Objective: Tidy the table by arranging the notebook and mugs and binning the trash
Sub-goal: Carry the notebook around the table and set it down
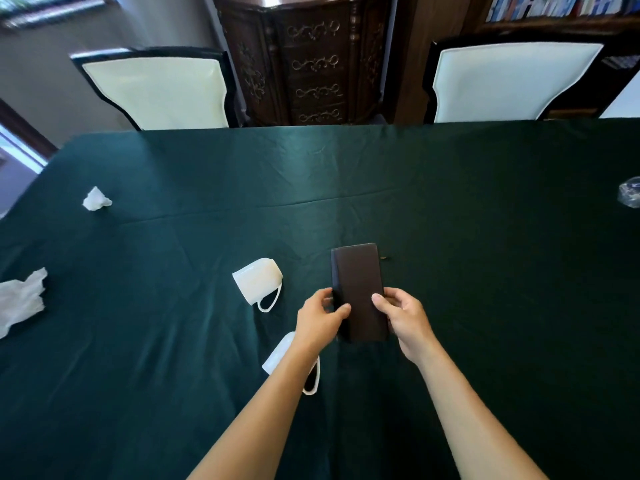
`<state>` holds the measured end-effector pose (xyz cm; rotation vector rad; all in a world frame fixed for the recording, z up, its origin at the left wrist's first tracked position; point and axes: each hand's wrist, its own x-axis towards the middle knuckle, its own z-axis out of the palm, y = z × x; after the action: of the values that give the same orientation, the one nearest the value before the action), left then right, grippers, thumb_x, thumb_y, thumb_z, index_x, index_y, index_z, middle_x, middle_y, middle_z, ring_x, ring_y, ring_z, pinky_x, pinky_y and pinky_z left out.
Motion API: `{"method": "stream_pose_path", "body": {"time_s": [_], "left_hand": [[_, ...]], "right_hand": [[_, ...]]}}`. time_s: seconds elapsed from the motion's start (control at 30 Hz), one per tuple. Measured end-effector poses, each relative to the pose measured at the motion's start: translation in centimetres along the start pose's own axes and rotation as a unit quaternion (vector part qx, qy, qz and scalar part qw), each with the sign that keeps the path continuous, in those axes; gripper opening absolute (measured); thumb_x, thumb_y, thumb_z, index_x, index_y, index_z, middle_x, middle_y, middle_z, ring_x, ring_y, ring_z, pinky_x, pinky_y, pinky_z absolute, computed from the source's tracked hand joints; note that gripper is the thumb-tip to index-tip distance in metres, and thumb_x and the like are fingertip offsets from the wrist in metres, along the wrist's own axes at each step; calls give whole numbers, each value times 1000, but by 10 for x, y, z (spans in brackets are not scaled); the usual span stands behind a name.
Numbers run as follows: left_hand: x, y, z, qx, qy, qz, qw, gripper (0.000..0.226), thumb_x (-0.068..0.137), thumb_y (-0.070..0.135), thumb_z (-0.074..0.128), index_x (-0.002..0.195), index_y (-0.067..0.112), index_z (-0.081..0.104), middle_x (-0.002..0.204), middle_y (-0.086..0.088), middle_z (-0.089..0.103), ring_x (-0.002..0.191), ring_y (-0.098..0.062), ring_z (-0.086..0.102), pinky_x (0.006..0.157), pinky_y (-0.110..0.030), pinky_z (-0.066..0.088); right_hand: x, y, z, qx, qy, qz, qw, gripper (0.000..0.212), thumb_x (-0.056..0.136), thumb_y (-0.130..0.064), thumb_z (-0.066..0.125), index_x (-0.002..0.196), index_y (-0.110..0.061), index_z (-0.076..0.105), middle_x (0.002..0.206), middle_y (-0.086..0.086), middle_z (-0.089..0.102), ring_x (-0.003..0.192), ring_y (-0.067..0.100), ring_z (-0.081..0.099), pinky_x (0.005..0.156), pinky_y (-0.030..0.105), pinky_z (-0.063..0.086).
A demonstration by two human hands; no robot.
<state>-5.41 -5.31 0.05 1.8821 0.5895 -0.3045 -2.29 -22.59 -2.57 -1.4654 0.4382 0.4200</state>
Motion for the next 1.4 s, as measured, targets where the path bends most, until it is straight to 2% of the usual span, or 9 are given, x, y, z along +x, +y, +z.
{"method": "stream_pose_path", "body": {"time_s": [0.13,0.23,0.43,0.57,0.7,0.8,0.97,1.13,1.4], "left_hand": [[-33,7,-11,-199,-11,32,979,47,90,9,80,136,12,66,108,-8,84,101,-26,80,95,-46,63],[-71,12,-14,-279,-38,67,957,46,89,12,80,133,15,68,113,-11,83,106,-32,79,96,-49,62],[-144,12,-23,-290,-28,117,949,49,86,19,84,132,25,69,113,-6,83,106,-24,79,90,-35,64],[-175,13,-35,-277,44,159,946,24,96,13,77,118,23,78,108,-10,84,98,-18,80,83,-22,61],[-180,36,-58,-281,116,200,931,28,98,14,74,126,14,76,120,-4,81,117,-13,73,97,-21,57],[-184,57,-71,-268,68,241,930,26,101,17,70,127,15,76,123,1,81,120,-11,72,97,-21,55],[-199,72,-71,-314,-37,249,915,25,102,21,66,123,11,76,112,-10,83,106,-23,78,99,-45,57],[-232,75,-63,-355,-89,264,892,34,92,33,69,111,7,79,99,-9,85,85,-14,80,71,-22,62],[-282,44,-76,-323,-209,238,892,23,94,21,74,112,10,82,110,-13,84,103,-27,80,86,-31,64]], "right_hand": [[-44,-23,-2,39,-29,-38,998,9,96,-14,74,103,-20,73,104,8,82,88,13,80,72,26,63],[-79,-36,-1,56,-37,-72,995,13,95,-20,76,108,-20,76,104,5,83,96,23,80,79,40,66],[-147,-39,-3,77,-46,-102,991,16,97,-21,74,112,-15,75,107,5,83,101,26,79,85,45,65],[-185,-34,-10,94,-77,-106,987,13,98,-16,72,111,-13,76,109,10,82,103,31,78,88,47,64],[-219,-34,-19,87,-107,-115,984,13,95,-19,74,108,-23,79,110,8,82,100,25,79,80,39,65],[-239,-37,-24,72,-110,-126,983,17,90,-27,76,106,-28,79,110,6,82,101,24,79,80,40,66],[-266,-47,-25,80,-86,-173,978,19,88,-26,75,106,-26,79,111,6,82,102,24,79,82,36,65],[-292,-51,-19,113,-19,-222,968,16,91,-20,76,107,-22,78,110,8,82,101,26,79,81,35,65],[-358,-40,2,166,100,-281,940,25,82,-27,75,105,-19,79,106,11,83,95,25,80,74,31,65]]}}
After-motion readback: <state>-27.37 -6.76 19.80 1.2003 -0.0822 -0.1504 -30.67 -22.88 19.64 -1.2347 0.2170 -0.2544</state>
